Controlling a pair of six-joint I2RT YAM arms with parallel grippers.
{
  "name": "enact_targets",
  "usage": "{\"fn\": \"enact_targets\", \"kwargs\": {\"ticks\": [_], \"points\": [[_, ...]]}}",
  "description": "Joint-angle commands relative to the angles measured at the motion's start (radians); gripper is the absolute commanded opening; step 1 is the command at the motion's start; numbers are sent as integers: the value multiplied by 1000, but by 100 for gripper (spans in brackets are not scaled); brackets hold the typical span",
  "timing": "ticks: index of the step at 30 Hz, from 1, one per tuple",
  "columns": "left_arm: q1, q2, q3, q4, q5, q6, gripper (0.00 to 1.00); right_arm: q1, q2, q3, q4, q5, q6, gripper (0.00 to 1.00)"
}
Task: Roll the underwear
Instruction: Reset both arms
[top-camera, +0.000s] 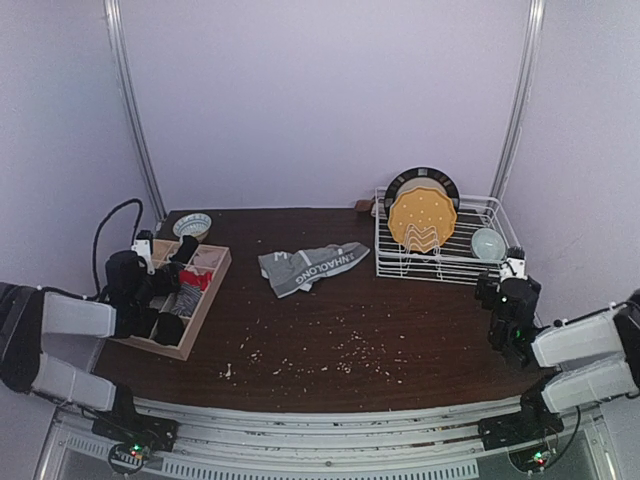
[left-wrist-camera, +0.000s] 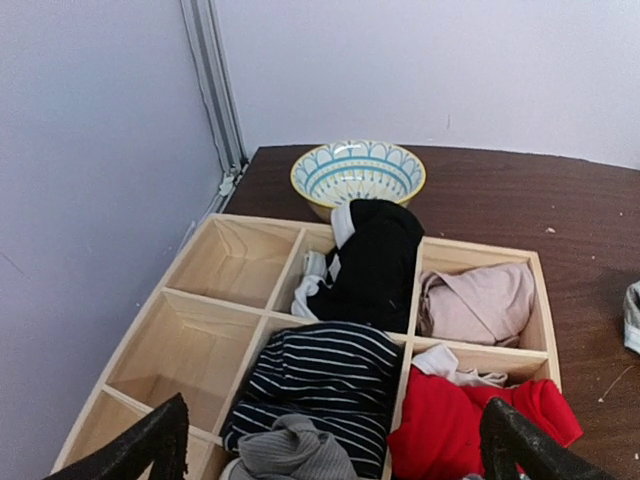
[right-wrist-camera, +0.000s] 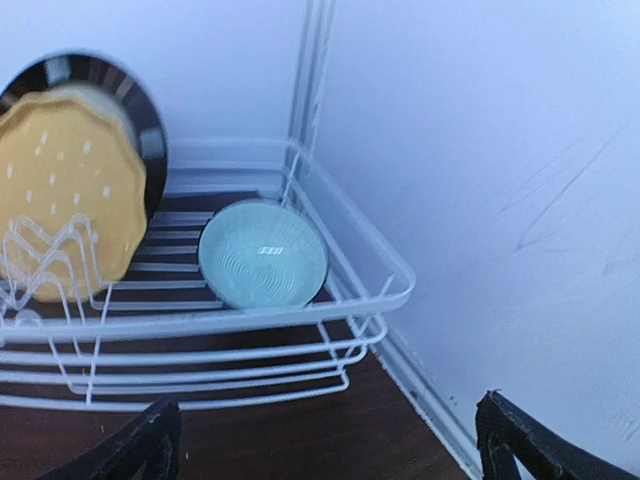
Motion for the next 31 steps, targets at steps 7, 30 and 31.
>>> {"fn": "enact_targets", "kwargs": {"ticks": [7, 30, 31], "points": [[40, 302, -75, 539, 88, 61, 98, -198, 465, -33, 569, -447, 20, 100], [16, 309, 51, 337, 33, 72, 98, -313, 409, 167, 131, -511, 127, 100], [16, 309, 49, 344, 31, 72, 98, -313, 409, 168, 132, -512, 128, 100]]}}
